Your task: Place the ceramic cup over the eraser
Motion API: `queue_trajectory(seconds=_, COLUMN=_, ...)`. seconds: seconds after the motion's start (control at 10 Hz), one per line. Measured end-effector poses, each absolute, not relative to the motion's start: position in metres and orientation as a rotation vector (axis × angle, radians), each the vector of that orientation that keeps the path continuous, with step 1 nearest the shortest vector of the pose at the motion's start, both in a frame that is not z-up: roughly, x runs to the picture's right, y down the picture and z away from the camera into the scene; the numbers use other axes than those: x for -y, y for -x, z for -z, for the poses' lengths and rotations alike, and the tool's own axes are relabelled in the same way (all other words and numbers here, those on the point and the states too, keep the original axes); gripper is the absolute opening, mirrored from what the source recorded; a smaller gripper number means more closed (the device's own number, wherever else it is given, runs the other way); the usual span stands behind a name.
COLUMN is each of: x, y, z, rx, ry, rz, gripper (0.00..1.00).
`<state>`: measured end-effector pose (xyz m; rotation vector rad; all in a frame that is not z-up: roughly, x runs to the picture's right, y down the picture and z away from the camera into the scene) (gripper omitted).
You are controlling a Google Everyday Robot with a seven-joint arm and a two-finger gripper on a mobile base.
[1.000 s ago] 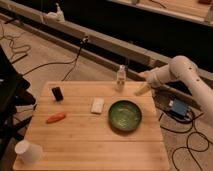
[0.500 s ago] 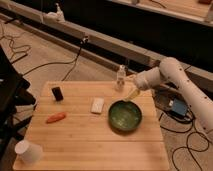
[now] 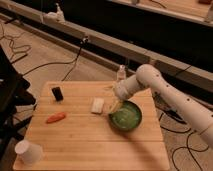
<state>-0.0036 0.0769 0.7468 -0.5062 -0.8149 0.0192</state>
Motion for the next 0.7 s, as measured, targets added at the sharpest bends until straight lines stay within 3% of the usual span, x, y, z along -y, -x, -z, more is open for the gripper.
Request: queue_trajectory(seconds=0.7, x=-0.095, y=0.029, z=-0.737, rx=0.818, ry=0.473, rz=0.093, gripper=0.8)
